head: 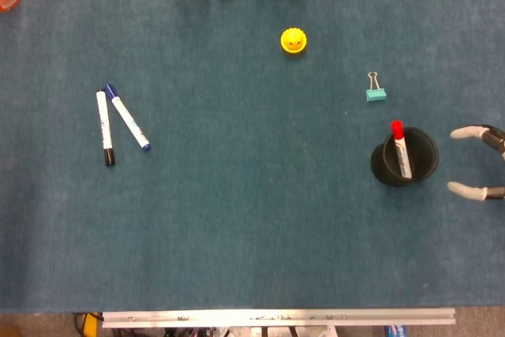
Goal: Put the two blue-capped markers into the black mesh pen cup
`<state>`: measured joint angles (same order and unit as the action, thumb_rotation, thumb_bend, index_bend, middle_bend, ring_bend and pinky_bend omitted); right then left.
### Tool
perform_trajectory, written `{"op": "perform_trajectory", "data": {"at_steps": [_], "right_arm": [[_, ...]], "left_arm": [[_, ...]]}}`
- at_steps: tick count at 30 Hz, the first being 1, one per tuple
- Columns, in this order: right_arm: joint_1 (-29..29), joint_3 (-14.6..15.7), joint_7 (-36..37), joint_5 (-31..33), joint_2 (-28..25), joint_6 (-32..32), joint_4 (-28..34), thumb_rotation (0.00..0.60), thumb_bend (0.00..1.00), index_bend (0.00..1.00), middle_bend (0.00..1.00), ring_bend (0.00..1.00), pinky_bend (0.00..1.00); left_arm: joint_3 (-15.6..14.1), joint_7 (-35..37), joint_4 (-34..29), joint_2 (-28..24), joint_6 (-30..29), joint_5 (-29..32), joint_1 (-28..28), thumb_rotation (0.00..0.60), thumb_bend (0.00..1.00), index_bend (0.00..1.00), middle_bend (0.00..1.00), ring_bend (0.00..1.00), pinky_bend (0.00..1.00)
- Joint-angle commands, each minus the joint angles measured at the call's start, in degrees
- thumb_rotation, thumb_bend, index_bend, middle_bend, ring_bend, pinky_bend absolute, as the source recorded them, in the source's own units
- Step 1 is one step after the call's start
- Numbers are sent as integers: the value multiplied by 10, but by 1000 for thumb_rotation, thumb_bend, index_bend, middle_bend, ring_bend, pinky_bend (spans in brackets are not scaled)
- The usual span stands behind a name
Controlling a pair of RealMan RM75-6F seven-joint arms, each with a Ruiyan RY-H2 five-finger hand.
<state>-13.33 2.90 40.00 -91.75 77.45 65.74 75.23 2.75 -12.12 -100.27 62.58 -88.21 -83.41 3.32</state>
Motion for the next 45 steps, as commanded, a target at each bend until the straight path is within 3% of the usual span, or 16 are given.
{"op": "perform_trajectory", "data": {"at_steps": [1,5,8,35,45], "right_arm": [[-1,5,-10,-11,24,14,-32,433,0,224,241,160,159],[0,4,-14,-14,51,30,-69,510,0,193,240,160,159],[-3,4,-9,-11,66,29,-87,527,0,193,240,160,159],[-48,8,46,-24,165,31,-185,599,0,193,240,160,158],[-57,10,68,-31,188,48,-213,600,0,193,256,160,159]], "left_arm": [[-1,2,-1,-1,-2,-1,-2,600,237,212,237,212,142],[-3,0,-4,-4,2,2,-4,600,238,212,237,212,141],[-2,1,-5,-4,1,3,-4,600,237,212,237,212,141],[2,-1,-18,-19,6,1,-3,600,237,211,236,212,141],[2,-3,-23,-22,5,-2,-2,600,237,211,236,212,142]]}}
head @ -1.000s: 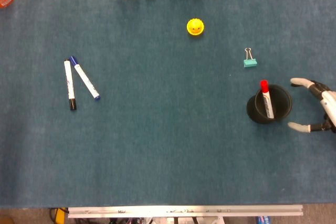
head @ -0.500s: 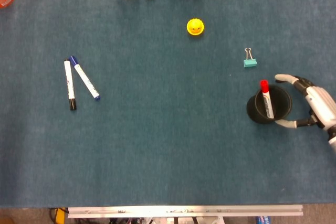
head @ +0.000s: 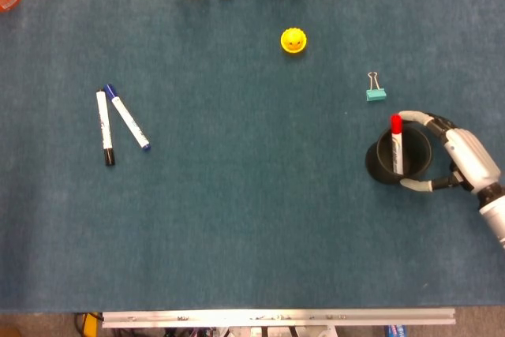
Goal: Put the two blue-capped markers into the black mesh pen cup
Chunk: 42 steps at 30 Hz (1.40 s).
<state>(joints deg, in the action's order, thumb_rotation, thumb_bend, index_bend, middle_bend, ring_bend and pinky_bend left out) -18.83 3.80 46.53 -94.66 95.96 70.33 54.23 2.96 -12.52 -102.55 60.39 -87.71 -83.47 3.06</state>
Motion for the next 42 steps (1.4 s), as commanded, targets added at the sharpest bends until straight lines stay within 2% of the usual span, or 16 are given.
{"op": "perform_trajectory", "data": {"at_steps": [1,10,12,15,20,26,36,42], "right_arm": [[-3,1,5,-2,4,3,-5,600,0,193,256,160,159],[-17,4,22,-5,20,-2,-20,600,0,193,275,164,162],[-20,4,27,-6,25,-1,-24,600,25,205,292,177,169],[-23,4,32,-6,32,1,-30,600,108,242,318,197,189],[-28,3,42,-5,43,4,-42,600,317,314,363,242,228],[-35,-1,56,-3,53,7,-50,600,442,364,403,281,269],[-41,-12,60,1,36,29,-42,600,449,392,414,318,305],[-42,-18,42,5,8,41,-29,600,450,392,415,325,306]], "left_arm": [[0,1,1,0,0,-2,0,600,237,211,236,212,141],[0,0,0,-1,3,-1,2,600,237,211,236,212,141],[0,-1,-1,-1,4,-1,2,600,237,211,236,212,141],[0,0,0,-1,4,-1,2,600,237,211,236,212,141],[1,1,1,-1,4,1,2,600,237,211,236,212,142],[3,2,5,0,5,-3,5,600,237,211,236,214,141],[13,3,5,-14,18,-14,24,600,237,216,237,216,141],[17,12,16,-26,65,-26,60,600,237,223,239,219,142]]}}
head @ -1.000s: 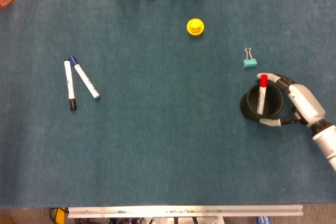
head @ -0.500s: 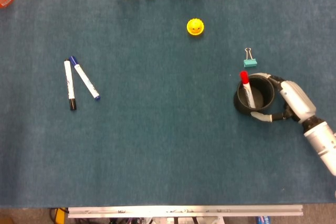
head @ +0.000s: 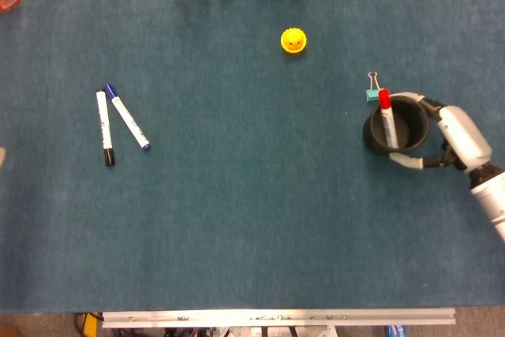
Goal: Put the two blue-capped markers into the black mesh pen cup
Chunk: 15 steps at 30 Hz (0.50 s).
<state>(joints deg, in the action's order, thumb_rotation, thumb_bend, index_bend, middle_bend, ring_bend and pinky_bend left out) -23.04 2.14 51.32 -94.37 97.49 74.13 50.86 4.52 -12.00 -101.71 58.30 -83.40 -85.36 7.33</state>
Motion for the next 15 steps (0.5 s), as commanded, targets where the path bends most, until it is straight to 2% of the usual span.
{"op": "perform_trajectory", "data": {"at_steps": [1,9,12,15], "right_arm": [[0,-1,-8,3,-12,3,7,600,449,392,415,325,306],[12,0,-31,12,-30,8,21,600,450,392,415,325,306],[15,0,-35,16,-35,10,26,600,449,392,415,325,306],[25,-2,-40,26,-45,11,32,600,450,392,415,325,306]], "left_arm": [[2,9,14,-6,36,-11,27,600,237,224,239,220,142],[1,47,73,-2,135,-40,102,600,237,237,249,221,146],[0,61,91,4,151,-50,117,600,237,244,257,221,147],[-12,87,142,25,198,-77,155,600,237,258,261,221,147]]}}
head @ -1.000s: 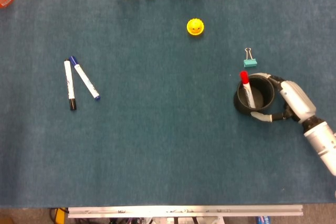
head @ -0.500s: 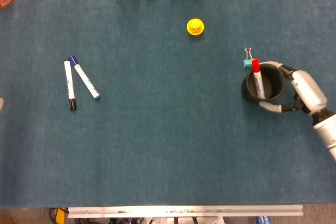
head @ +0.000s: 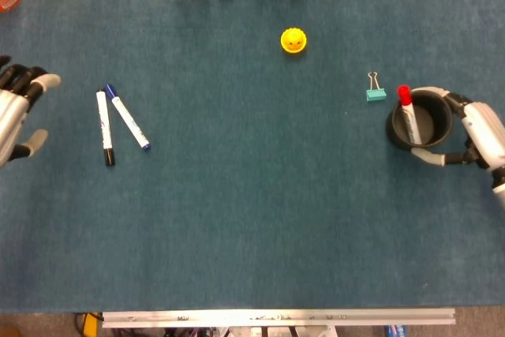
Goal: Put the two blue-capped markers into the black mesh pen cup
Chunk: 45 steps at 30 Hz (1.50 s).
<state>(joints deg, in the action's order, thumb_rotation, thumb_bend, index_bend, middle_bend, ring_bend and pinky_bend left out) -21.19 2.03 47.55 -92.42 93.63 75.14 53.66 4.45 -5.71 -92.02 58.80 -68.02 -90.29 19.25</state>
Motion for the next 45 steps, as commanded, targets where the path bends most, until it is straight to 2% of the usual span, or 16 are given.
{"op": "perform_trajectory", "data": {"at_steps": [1,7,14,22,29,40,45], "right_arm": [[9,0,-5,8,-10,2,7,600,450,392,415,325,306],[18,0,-12,12,-20,5,21,600,449,392,415,325,306],[20,-1,-21,12,-24,4,32,600,449,393,415,325,306],[24,0,-35,11,-30,5,47,600,450,393,415,326,306],[26,-1,-47,8,-33,9,63,600,450,392,415,327,306],[29,-4,-56,12,-36,5,72,600,450,393,415,329,306],[30,-6,-59,14,-39,5,76,600,450,393,415,330,306]], "left_arm": [[-17,35,67,29,55,-43,48,600,237,265,261,221,147],[-46,81,149,61,68,-91,78,600,237,335,265,221,147],[-75,94,208,83,41,-123,80,600,237,450,275,220,147],[-114,113,274,112,19,-162,84,600,236,462,276,220,147],[-143,156,342,151,-19,-217,109,600,236,461,265,206,147],[-162,200,399,200,-39,-245,149,600,236,455,243,185,137],[-175,221,437,222,-51,-259,165,600,236,439,229,142,126]]}}
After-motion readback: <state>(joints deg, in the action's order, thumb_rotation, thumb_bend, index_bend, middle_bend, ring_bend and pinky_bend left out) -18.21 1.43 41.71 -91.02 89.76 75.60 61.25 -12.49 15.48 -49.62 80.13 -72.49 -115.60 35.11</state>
